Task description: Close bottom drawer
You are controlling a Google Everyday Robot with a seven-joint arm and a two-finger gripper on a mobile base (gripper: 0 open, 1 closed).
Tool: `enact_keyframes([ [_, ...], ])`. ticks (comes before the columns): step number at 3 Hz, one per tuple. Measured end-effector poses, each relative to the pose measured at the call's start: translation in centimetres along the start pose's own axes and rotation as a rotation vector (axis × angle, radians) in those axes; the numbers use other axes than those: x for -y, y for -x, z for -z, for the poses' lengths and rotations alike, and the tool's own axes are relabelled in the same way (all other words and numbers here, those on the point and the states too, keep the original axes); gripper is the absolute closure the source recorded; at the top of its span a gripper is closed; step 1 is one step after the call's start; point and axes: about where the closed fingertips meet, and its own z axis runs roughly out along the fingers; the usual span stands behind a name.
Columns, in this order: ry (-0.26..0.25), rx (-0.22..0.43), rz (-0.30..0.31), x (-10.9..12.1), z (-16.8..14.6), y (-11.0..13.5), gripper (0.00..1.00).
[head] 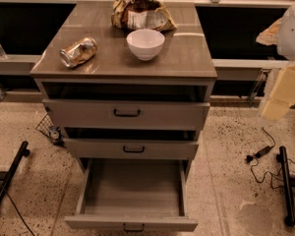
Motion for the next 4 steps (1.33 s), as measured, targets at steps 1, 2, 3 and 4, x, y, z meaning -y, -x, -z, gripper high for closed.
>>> enact_keyframes([
  [1,-0.007,0.002,0.0,0.0,0.0,0.0,0.0],
  [2,-0.008,0.008,-0.01,-0.7,-2.3,-0.6,0.0],
  [3,0.023,-0.012,-0.022,-1.6,-6.8,-1.9,0.0],
  [4,0.031,-0.017,-0.023,-2.0,-7.5,-2.1,0.0],
])
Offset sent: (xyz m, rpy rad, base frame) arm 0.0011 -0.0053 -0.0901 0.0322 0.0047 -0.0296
